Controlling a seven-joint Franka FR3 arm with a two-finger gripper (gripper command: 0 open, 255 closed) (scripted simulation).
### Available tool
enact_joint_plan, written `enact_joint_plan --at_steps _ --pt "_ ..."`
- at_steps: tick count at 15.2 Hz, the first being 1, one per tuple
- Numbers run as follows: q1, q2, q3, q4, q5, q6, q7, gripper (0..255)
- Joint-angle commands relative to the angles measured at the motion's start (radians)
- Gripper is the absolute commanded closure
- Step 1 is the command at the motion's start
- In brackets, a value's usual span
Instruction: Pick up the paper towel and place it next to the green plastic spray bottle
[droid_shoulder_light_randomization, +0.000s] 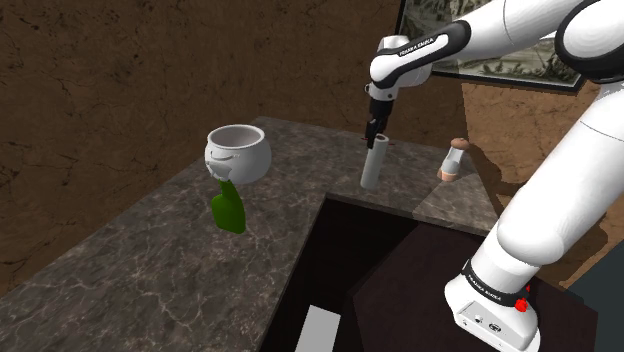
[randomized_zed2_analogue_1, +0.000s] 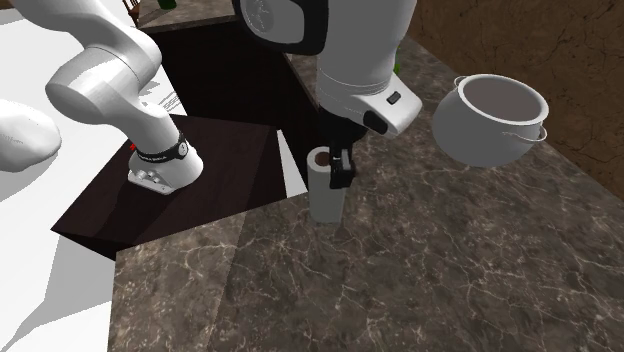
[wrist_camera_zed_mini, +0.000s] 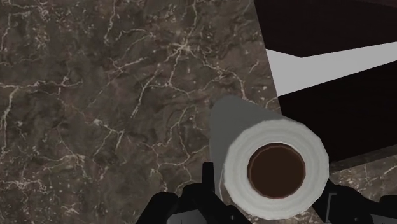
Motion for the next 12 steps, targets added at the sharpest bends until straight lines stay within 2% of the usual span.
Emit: enact_joint_plan --at_steps 1,12 --pt "0.000 -0.012 0.001 0.017 -0.003 -0.028 0.003 255" --pt "0.001 -0.051 0.005 0.125 -0.012 -0.175 0.013 255"
